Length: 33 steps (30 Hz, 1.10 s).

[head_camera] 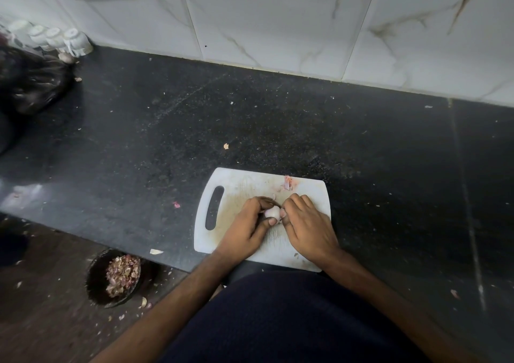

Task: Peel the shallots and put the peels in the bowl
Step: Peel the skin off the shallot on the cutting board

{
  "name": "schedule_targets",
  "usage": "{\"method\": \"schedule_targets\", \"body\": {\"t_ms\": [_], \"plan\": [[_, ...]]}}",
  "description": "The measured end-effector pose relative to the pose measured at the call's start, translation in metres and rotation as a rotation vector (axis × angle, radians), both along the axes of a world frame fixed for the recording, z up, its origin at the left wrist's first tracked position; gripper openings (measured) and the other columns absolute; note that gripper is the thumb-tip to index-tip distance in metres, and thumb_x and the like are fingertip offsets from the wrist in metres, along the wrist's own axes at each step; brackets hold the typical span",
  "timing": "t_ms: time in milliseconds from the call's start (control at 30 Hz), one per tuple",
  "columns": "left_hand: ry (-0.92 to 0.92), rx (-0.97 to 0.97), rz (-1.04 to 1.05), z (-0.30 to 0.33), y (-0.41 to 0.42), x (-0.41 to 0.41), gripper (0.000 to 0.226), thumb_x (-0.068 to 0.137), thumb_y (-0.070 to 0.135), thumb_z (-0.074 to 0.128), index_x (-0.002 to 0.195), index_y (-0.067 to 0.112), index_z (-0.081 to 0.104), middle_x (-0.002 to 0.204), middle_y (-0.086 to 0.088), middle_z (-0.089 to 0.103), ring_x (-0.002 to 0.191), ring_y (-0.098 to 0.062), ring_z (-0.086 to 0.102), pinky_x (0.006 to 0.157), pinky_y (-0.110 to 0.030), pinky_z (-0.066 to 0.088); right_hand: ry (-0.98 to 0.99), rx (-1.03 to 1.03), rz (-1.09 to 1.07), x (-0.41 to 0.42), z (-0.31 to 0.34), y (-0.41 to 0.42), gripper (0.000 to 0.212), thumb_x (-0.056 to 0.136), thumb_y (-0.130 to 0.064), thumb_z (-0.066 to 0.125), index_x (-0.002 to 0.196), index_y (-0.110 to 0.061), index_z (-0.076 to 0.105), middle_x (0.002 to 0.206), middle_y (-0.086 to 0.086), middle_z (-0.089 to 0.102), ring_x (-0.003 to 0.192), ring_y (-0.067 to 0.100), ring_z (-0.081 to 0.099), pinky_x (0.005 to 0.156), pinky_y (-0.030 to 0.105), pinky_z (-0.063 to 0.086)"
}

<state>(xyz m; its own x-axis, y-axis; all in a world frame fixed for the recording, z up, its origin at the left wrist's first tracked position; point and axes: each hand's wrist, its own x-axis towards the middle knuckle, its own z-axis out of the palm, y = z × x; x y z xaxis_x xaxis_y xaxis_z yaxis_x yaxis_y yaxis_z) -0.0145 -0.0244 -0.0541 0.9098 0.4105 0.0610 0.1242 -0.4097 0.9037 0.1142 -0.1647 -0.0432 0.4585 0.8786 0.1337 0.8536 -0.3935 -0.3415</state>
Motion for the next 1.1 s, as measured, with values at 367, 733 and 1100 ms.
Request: {"method": "schedule_targets", "body": {"t_ms": [367, 733, 1100], "plan": [[0.033, 0.074, 0.046, 0.0058, 0.0025, 0.0006, 0.034, 0.107, 0.028, 0.048, 0.136, 0.02, 0.062, 0.13, 0.011, 0.065, 0.126, -0.007, 0.055, 0.108, -0.026, 0.043, 0.34, 0.186, -0.191, 0.004, -0.006, -0.002, 0.047, 0.098, -0.007, 0.053, 0.142, -0.023, 0.054, 0.134, -0.01, 0.049, 0.121, 0.008, 0.054, 0.093, 0.027, 0.054], [0.024, 0.09, -0.006, 0.0083, -0.0003, 0.0006, 0.03, 0.103, 0.025, 0.057, 0.133, 0.02, 0.061, 0.128, 0.011, 0.064, 0.124, -0.008, 0.057, 0.105, -0.03, 0.048, 0.313, 0.163, -0.096, 0.0052, -0.0042, -0.0037, 0.026, 0.104, -0.046, 0.046, 0.111, -0.025, 0.06, 0.108, -0.014, 0.056, 0.097, 0.006, 0.059, 0.071, 0.038, 0.054], [0.015, 0.15, -0.037, 0.0058, 0.0, 0.0009, 0.032, 0.1, 0.019, 0.063, 0.132, 0.015, 0.062, 0.13, 0.005, 0.063, 0.126, -0.01, 0.056, 0.107, -0.029, 0.046, 0.283, 0.147, -0.075, 0.007, -0.0062, -0.0016, 0.02, 0.102, -0.038, 0.049, 0.104, -0.022, 0.06, 0.103, -0.013, 0.058, 0.095, 0.007, 0.057, 0.069, 0.033, 0.052]]}}
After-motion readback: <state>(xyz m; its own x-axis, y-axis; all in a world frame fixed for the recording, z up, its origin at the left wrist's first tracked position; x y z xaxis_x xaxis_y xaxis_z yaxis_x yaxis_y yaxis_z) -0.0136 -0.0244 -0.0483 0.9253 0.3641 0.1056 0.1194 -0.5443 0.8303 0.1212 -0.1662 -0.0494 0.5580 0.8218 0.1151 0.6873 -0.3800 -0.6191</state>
